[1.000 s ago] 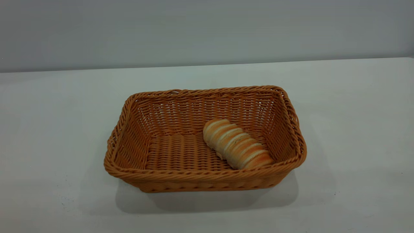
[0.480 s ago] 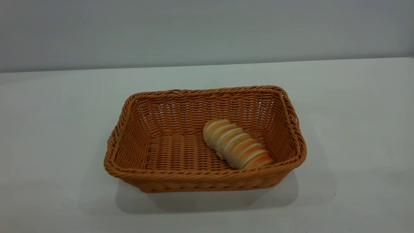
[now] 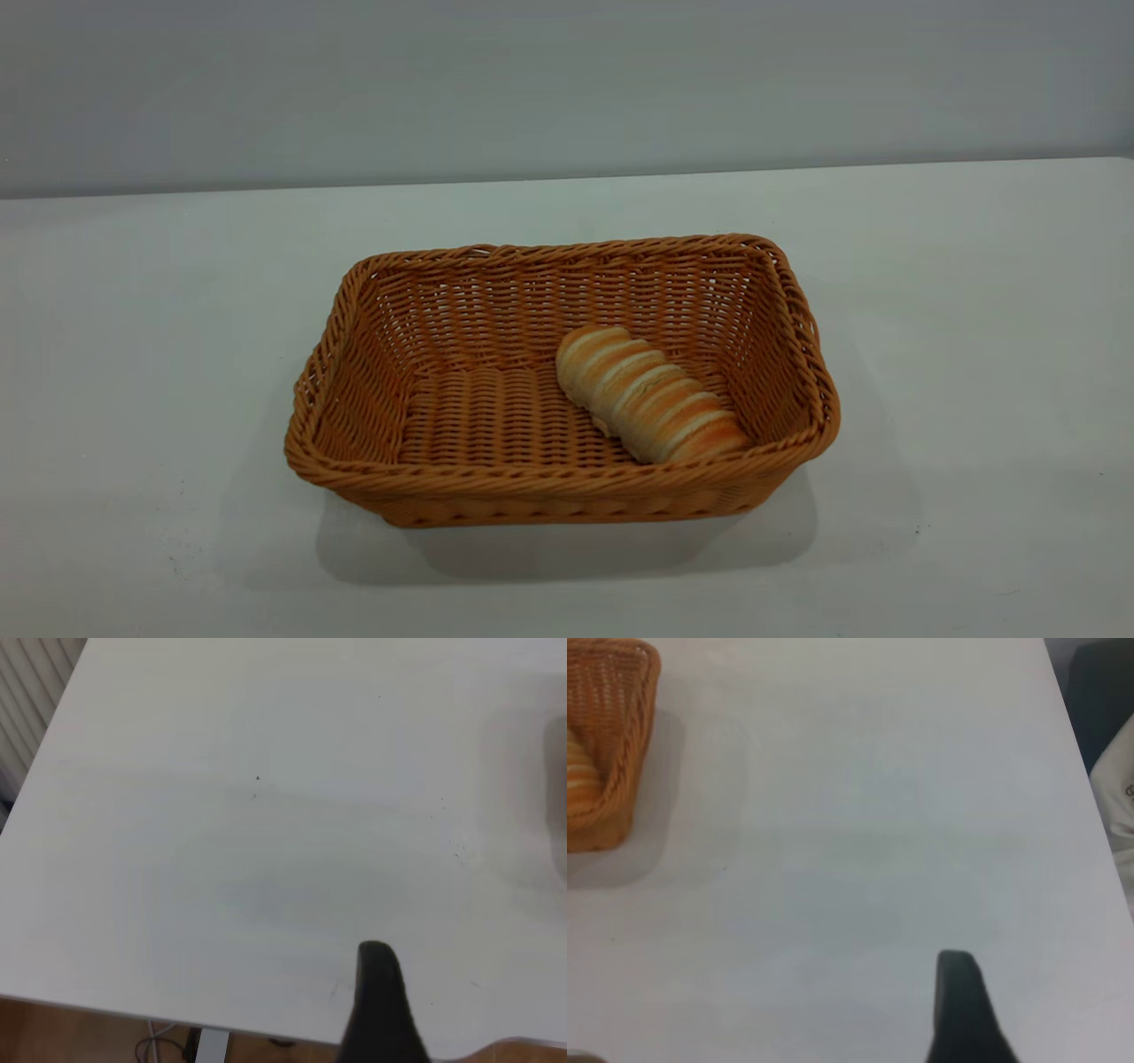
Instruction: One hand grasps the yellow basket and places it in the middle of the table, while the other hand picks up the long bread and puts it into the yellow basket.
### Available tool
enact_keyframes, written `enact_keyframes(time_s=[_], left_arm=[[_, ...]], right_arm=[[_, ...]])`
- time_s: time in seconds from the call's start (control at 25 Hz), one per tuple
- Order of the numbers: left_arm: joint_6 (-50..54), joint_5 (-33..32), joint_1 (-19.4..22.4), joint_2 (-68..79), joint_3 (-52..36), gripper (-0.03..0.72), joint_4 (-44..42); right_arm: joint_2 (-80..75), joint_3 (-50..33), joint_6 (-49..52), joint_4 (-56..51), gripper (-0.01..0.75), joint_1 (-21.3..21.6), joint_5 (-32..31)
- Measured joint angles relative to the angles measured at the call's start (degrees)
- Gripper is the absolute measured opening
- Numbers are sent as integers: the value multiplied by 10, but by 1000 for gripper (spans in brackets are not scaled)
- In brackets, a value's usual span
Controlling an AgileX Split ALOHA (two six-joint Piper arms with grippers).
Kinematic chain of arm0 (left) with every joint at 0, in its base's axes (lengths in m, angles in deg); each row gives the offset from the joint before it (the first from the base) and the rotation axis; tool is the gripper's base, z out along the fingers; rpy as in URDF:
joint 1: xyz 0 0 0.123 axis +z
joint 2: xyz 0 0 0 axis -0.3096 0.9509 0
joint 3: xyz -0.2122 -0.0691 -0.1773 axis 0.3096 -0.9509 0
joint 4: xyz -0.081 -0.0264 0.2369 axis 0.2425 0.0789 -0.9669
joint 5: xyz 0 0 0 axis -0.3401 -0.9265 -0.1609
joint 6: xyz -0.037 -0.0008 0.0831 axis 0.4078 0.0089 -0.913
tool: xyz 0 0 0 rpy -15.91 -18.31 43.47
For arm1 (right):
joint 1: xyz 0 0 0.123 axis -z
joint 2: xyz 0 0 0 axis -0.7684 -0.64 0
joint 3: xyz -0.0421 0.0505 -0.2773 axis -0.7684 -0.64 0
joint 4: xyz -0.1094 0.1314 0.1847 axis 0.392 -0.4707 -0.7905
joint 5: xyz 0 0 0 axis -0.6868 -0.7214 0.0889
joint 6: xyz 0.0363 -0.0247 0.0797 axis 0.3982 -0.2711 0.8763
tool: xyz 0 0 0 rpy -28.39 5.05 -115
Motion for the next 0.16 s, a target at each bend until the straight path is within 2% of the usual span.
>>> enact_keyframes(time_s=[0.16], left_arm=[[0, 0, 0, 0, 0, 580, 0]], right_arm=[[0, 0, 0, 0, 498, 0, 0]])
